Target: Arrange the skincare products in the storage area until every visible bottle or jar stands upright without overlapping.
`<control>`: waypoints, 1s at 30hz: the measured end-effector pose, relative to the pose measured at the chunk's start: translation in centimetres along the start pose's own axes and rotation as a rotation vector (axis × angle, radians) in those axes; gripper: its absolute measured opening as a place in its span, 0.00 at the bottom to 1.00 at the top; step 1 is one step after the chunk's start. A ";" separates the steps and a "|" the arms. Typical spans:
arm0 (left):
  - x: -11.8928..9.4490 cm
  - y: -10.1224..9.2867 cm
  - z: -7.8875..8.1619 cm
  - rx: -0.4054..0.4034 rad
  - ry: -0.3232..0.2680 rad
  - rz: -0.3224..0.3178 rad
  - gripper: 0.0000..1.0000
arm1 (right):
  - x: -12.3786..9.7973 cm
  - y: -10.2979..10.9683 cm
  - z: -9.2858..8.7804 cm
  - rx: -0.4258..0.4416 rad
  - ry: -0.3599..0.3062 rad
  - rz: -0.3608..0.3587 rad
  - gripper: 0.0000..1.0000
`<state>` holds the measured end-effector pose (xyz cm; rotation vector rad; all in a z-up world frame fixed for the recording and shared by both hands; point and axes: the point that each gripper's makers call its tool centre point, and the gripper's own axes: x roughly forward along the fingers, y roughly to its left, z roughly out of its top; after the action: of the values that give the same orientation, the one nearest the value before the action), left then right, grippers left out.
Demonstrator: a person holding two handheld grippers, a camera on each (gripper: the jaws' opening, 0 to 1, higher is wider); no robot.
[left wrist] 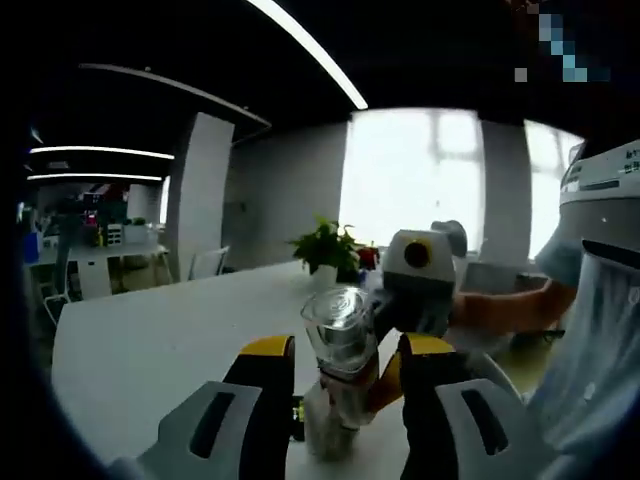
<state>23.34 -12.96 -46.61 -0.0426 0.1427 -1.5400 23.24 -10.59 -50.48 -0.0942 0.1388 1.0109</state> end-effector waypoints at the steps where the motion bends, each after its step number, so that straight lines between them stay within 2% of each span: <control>1: 0.0 -0.1 0.0 0.000 0.000 -0.003 0.33 | 0.0 0.2 -0.1 0.011 -0.004 0.003 0.19; 5: 0.5 -1.1 -0.7 -0.010 0.026 -0.047 0.30 | -0.3 0.8 0.0 0.049 -0.042 0.005 0.19; 9: 0.6 -1.7 -1.2 -0.041 0.025 -0.077 0.27 | -0.5 1.2 -0.3 0.074 -0.059 0.005 0.19; 14: 0.9 -2.2 -2.1 -0.056 0.038 -0.097 0.27 | -0.7 1.8 -1.2 0.105 -0.065 0.010 0.19; 19: 1.0 -2.3 -2.8 -0.096 0.041 -0.102 0.21 | -0.8 2.4 -2.0 0.148 -0.075 0.020 0.19; 24: 1.2 -2.6 -4.1 -0.108 0.085 -0.108 0.20 | -0.7 2.7 -3.2 0.172 -0.051 0.022 0.19; 26: 1.2 -2.8 -4.9 -0.143 0.122 -0.117 0.20 | -0.6 3.0 -3.8 0.193 -0.029 0.031 0.20; 30: 1.4 -2.9 -6.3 -0.149 0.162 -0.122 0.19 | -0.5 3.4 -5.1 0.193 0.019 0.009 0.20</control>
<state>19.77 -14.09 -52.63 -0.0449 0.3897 -1.6519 19.71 -9.91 -55.48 0.0723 0.2536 1.0012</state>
